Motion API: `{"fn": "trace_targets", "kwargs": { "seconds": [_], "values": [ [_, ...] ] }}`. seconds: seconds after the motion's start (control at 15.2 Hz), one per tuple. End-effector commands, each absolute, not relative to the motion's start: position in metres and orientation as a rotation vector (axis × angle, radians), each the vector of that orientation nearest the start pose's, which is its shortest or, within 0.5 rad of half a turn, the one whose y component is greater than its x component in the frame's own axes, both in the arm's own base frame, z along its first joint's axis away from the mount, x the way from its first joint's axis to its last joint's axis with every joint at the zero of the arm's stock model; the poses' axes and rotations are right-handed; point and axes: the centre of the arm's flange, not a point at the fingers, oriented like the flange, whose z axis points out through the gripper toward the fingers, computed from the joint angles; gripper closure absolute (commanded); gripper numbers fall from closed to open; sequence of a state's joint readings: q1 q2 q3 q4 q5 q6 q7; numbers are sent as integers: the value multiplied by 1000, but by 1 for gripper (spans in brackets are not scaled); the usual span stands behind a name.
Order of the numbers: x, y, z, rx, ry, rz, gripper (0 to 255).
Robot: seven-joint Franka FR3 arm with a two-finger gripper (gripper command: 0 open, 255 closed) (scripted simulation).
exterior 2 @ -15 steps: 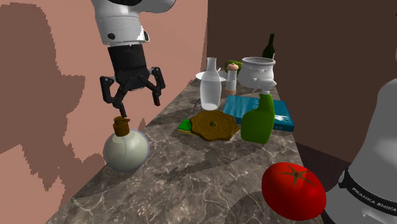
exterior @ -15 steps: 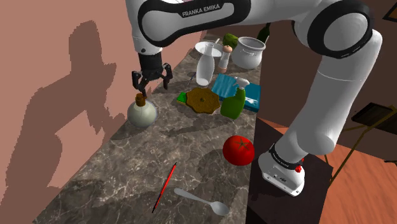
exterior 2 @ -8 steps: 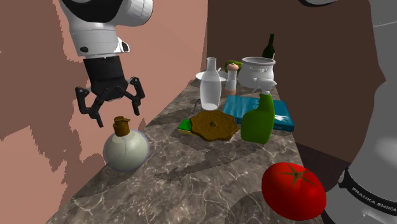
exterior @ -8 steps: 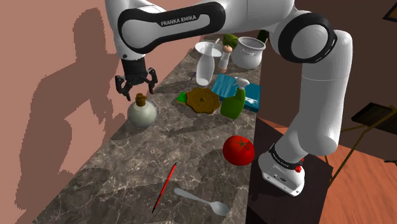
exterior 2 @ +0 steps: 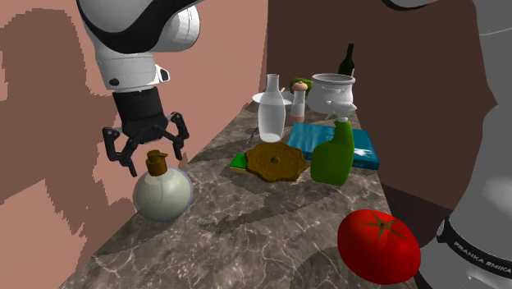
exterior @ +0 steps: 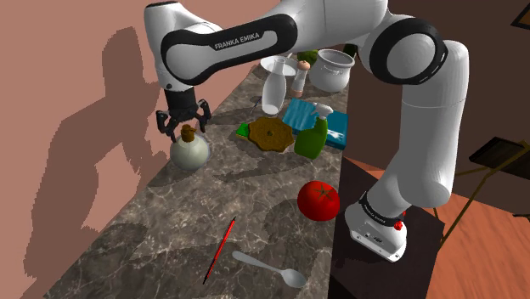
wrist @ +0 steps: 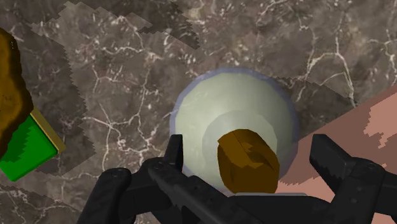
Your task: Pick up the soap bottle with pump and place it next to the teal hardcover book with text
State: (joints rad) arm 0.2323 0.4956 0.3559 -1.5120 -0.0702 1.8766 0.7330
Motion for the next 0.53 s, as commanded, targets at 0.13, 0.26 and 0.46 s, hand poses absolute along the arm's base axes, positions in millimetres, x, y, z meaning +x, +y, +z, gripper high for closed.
{"fn": "trace_targets", "kwargs": {
  "seconds": [0.13, 0.26, 0.46],
  "values": [
    [586, 342, 382, -3105, 235, 221, 0],
    [586, 342, 382, -3105, 235, 221, 255],
    [586, 342, 382, -3105, 235, 221, 255]
  ]
}}
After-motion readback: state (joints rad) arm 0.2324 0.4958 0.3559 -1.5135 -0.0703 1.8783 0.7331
